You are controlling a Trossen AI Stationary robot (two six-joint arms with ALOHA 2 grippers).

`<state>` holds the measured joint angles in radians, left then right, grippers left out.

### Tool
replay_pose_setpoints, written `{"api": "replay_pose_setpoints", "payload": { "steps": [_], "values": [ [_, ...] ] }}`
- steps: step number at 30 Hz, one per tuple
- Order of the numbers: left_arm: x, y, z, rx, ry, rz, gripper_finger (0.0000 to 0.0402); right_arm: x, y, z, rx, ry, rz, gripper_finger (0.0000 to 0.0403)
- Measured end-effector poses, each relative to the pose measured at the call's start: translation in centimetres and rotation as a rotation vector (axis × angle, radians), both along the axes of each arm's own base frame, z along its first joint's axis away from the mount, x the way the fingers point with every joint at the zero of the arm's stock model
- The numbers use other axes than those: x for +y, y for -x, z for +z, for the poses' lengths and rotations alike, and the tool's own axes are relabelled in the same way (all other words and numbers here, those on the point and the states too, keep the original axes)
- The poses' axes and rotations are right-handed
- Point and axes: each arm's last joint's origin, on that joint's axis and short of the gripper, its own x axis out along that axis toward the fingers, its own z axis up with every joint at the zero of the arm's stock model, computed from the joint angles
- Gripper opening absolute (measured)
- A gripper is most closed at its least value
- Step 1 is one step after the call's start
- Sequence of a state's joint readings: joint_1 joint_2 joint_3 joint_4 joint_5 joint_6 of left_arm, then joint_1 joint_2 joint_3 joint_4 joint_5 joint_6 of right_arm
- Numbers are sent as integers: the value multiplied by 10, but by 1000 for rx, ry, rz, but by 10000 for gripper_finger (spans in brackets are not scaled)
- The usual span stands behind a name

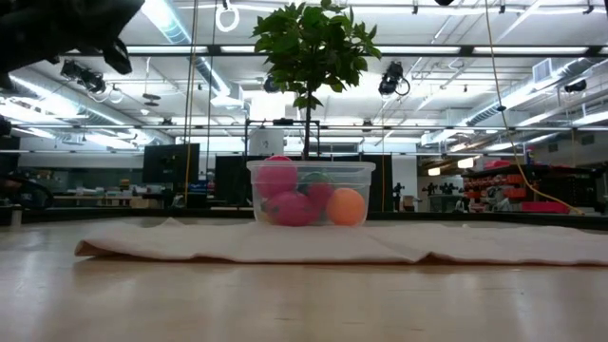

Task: Pick and placing Produce into tupperware
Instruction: Return to Home Position

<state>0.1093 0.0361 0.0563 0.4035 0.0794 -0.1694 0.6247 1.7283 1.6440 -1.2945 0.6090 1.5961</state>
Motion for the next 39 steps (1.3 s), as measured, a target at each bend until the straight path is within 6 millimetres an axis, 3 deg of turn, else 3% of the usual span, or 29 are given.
{"api": "replay_pose_setpoints", "payload": {
  "steps": [4,13,19,24,29,35,39],
  "values": [
    [2,-2,-14,138,41,56,4,0,0,0,2,6,0,0],
    [2,-5,-24,247,77,37,7,-1,0,0,-6,28,0,0],
    [2,-6,-44,447,147,37,3,-1,-2,2,13,162,136,0],
    [2,-6,-44,450,175,33,12,1,-13,8,-93,296,196,0],
    [2,-6,-44,447,202,27,4,-4,-37,18,-211,325,253,0],
    [2,-6,-44,447,219,23,16,-37,-64,28,-199,284,538,0],
    [2,-6,-44,448,219,24,11,-78,-89,32,-472,181,607,0]
  ]
}}
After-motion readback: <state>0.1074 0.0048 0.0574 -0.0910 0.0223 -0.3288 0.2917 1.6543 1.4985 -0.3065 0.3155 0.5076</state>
